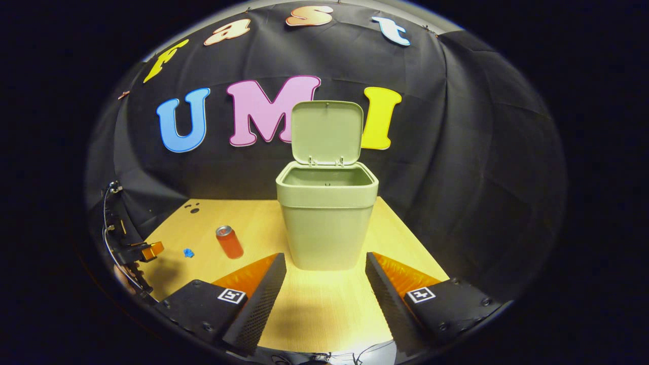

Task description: Press the lid of the desktop garbage bin to open it, pick up the crumpled paper on the desktop and throw it into the bin, then pick up the pop can on the desktop and drop it into the bin, and finally close the garbage bin lid.

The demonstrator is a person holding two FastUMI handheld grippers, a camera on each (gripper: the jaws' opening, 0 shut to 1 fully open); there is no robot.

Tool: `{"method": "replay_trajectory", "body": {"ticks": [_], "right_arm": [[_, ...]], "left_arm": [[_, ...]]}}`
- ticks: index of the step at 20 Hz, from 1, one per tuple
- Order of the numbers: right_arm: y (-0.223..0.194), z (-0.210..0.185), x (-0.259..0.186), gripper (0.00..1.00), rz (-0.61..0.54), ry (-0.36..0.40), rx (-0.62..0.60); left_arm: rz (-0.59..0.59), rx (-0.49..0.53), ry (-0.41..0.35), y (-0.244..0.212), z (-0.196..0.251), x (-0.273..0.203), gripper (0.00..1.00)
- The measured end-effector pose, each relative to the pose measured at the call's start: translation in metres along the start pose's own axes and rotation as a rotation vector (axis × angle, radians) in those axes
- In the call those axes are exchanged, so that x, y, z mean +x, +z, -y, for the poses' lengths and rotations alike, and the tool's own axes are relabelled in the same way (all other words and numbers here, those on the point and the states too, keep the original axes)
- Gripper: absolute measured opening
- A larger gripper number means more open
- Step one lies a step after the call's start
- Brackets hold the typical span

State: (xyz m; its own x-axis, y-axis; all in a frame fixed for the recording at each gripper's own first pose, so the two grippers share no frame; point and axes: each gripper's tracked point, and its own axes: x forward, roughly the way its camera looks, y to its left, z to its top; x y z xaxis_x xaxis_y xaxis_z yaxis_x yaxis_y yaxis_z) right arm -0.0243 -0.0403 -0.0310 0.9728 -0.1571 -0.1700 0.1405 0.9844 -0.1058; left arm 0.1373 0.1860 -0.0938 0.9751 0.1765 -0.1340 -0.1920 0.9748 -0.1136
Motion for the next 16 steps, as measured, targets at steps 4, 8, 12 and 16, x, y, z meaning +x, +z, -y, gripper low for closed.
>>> {"method": "replay_trajectory", "body": {"ticks": [4,8,12,16], "right_arm": [[-0.025,0.010,-0.004,0.98,-0.075,-0.026,0.025],[-0.039,0.018,-0.009,0.98,-0.122,-0.057,0.048],[-0.046,0.021,-0.008,0.98,-0.154,-0.078,0.053],[-0.054,0.017,-0.003,0.99,-0.178,-0.086,0.056]], "left_arm": [[-0.079,0.018,-0.013,-0.019,0.006,0.044,0.96],[-0.139,0.067,-0.031,-0.030,0.011,0.079,0.96],[-0.203,0.119,-0.045,-0.045,0.019,0.106,0.96],[-0.224,0.145,-0.057,-0.053,0.028,0.121,0.96]]}}
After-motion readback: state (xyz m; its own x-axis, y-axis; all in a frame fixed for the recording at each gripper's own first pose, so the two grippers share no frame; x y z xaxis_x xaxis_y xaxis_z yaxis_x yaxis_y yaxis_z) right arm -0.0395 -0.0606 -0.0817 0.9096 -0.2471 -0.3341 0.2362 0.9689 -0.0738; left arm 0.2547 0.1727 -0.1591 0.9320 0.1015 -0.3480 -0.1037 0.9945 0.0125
